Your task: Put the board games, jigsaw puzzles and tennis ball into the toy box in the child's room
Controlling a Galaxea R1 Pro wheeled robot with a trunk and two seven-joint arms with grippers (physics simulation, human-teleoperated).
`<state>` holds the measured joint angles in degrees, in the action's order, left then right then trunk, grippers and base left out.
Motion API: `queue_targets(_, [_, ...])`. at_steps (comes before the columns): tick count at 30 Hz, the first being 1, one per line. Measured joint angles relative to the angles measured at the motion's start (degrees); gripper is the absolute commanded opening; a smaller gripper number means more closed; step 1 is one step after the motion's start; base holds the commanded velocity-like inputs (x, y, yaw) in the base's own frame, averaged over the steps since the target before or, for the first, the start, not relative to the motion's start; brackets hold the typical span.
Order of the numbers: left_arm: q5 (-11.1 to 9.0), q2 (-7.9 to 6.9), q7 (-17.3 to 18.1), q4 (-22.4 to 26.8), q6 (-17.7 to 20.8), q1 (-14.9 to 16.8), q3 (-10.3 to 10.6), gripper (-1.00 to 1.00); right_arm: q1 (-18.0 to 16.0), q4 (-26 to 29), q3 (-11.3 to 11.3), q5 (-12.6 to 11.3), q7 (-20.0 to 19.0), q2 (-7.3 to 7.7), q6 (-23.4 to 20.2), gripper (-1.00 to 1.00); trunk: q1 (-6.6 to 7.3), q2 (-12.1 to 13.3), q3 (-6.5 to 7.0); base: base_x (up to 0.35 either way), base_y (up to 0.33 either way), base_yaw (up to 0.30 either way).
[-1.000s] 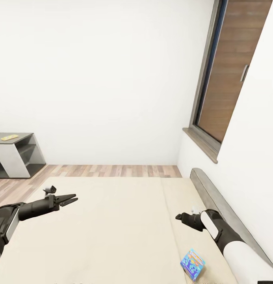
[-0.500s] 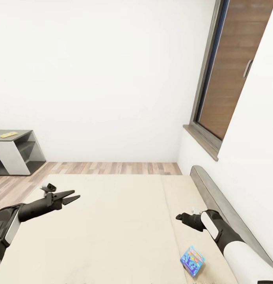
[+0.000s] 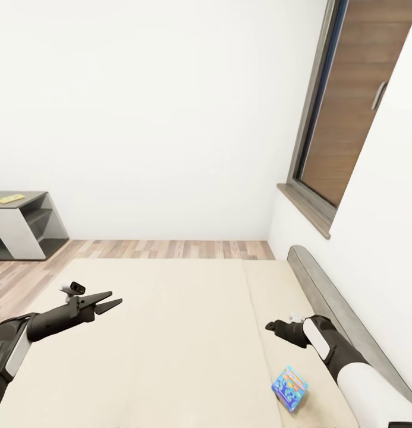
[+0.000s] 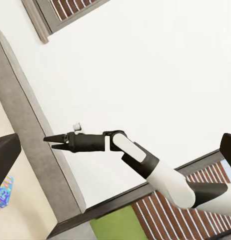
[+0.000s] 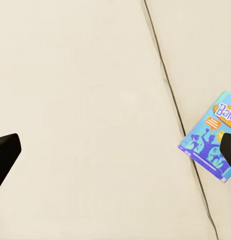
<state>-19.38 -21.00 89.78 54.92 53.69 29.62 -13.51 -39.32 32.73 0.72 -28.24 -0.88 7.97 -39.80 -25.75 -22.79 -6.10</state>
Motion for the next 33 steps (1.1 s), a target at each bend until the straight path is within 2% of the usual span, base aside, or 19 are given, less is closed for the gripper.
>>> queue_targets(26, [0.0, 0.08, 0.0, 0.1, 0.1, -0.1, 0.1, 1.0, -1.6, 0.0, -0.1, 0.2, 0.0, 0.9, 0.0, 1.0, 0.0, 0.0, -2.44, 0.0, 0.0, 0.0])
queue_targets(33, [0.0, 0.07, 0.0, 0.1, 0.0, 0.0, 0.1, 1.0, -1.5, 0.0, 0.1, 2.9, -0.1, 0.67, 0.6, 1.0, 0.0, 0.0, -3.1, 0.0, 0.0, 0.0])
